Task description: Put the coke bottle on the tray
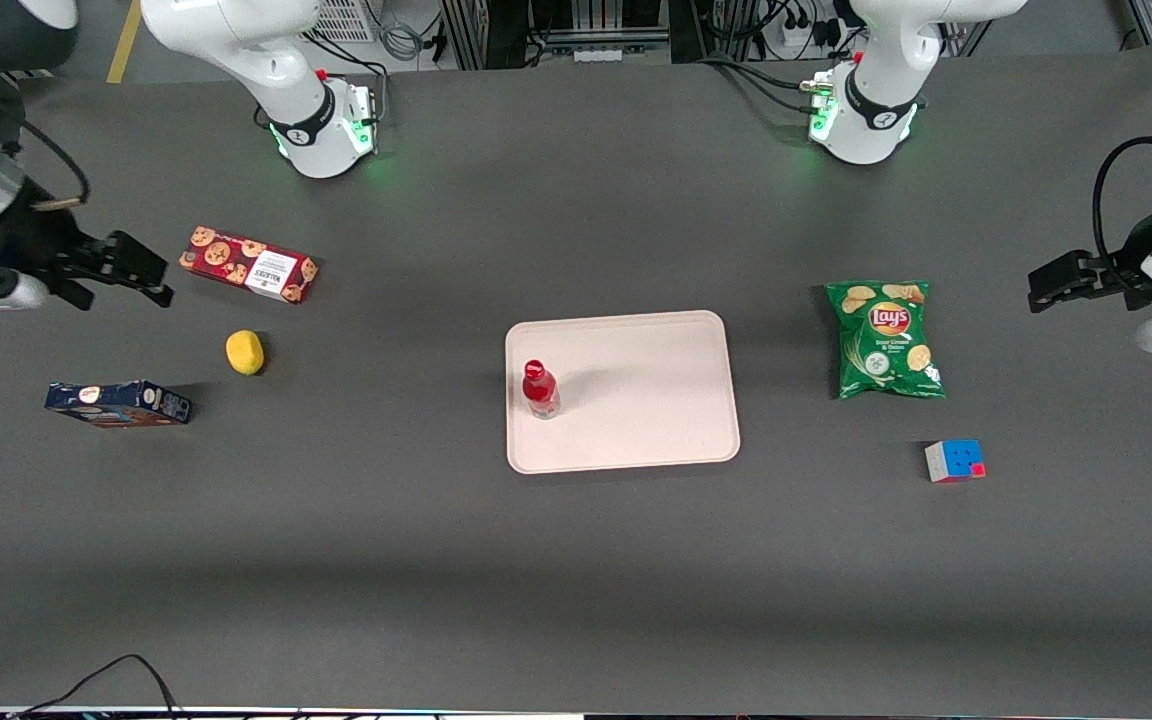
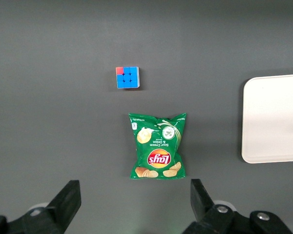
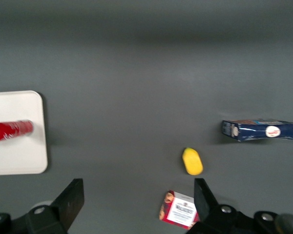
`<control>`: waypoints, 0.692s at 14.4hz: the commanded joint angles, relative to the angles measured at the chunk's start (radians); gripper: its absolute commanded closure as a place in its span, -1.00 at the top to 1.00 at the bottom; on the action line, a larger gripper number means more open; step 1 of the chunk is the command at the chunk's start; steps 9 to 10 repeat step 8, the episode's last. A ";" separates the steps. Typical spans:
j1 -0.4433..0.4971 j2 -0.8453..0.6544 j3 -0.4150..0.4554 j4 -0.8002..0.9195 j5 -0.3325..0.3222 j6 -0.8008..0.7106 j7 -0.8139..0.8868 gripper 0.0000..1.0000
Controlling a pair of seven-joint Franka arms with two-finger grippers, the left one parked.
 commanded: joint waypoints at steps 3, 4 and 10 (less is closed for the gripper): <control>0.000 -0.004 -0.036 0.031 0.018 -0.071 -0.078 1.00; 0.000 0.002 -0.036 0.035 0.018 -0.071 -0.078 1.00; 0.001 0.045 -0.036 0.086 0.018 -0.098 -0.078 1.00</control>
